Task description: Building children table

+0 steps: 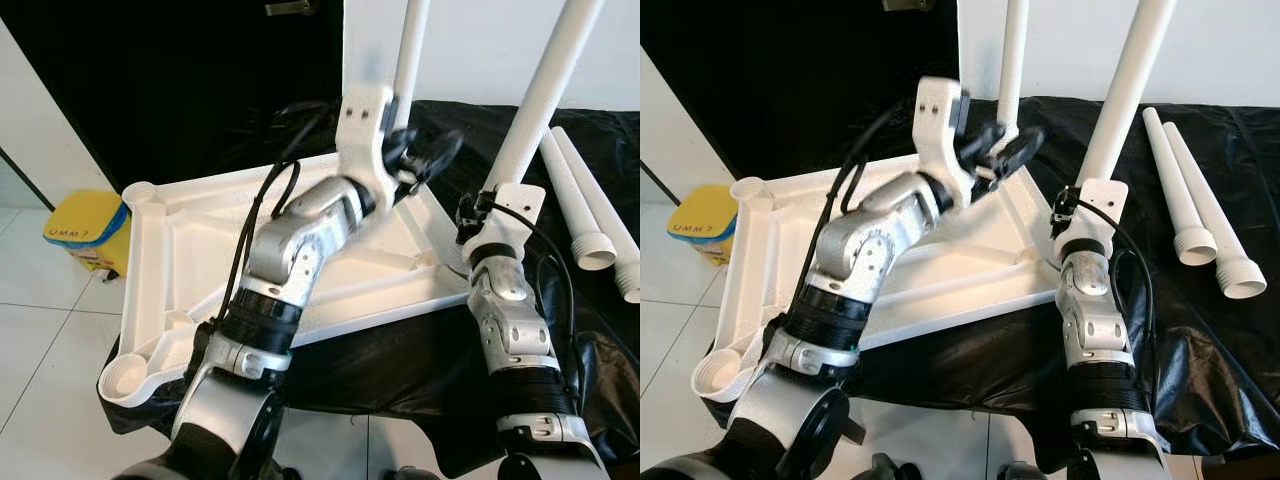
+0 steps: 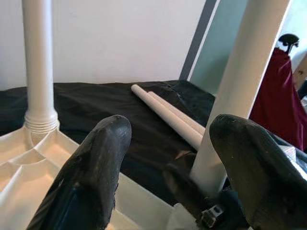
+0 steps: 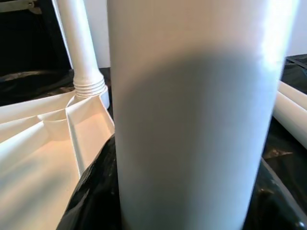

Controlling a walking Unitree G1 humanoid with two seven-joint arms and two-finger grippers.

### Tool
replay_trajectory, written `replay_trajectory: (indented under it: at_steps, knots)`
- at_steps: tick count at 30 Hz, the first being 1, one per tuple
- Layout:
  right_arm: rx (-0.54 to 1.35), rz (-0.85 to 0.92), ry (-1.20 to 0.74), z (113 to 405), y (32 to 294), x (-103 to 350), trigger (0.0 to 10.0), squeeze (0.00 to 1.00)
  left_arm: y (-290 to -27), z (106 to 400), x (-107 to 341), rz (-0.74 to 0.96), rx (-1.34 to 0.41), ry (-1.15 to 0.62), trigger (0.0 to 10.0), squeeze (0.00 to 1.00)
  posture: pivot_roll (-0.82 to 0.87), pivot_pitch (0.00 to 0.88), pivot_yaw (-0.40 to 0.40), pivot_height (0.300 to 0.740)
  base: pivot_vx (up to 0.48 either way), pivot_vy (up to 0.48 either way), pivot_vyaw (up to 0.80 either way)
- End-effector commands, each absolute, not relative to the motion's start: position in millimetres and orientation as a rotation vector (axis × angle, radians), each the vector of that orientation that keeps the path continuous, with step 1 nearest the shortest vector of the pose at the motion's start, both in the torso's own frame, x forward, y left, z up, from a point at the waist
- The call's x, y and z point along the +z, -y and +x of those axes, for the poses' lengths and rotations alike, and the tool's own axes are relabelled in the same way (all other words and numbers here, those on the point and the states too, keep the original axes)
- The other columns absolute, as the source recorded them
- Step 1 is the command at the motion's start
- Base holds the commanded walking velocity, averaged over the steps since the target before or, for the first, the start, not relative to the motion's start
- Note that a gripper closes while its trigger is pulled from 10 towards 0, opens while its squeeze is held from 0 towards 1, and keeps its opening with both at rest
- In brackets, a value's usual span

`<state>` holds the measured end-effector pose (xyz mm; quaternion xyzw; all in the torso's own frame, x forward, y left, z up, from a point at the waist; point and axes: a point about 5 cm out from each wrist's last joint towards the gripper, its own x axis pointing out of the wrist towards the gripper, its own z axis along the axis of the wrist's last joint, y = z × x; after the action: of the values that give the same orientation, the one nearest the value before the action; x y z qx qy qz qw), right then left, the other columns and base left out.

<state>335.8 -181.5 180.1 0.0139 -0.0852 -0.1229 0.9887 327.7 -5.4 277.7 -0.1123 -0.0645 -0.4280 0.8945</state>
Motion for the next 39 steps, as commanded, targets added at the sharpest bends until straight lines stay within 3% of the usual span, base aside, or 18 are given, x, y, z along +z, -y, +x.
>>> replay_trajectory:
  at_steps: [1, 8, 19, 39]
  knots:
    - [-0.25, 0.019, 0.15, 332.9, 186.0, 175.5, 10.0, 0.0, 7.0, 324.0, 275.2, -0.206, -0.9, 0.153, 10.0, 0.0, -0.21, 0.05, 0.036, 0.74, 0.0, 0.0, 0.0]
    - [-0.234, -0.005, 0.125, 320.4, 194.4, 162.1, 10.0, 0.0, -1.4, 320.4, 228.8, -0.095, -0.827, 0.101, 10.0, 0.0, -0.2, 0.051, 0.031, 0.74, 0.0, 0.0, 0.0]
    - [-0.209, 0.018, 0.045, 309.8, 203.0, 138.6, 10.0, 0.0, -1.5, 306.8, 192.1, 0.065, -0.879, 0.058, 10.0, 0.0, -0.21, 0.071, 0.042, 0.74, 0.0, 0.0, 0.0]
    - [-0.26, 0.134, -0.011, 295.0, 216.2, 114.7, 10.0, 0.0, -1.3, 299.6, 181.3, 0.144, -0.905, 0.055, 10.0, 0.0, -0.2, 0.087, 0.059, 0.74, 0.0, 0.0, 0.0]
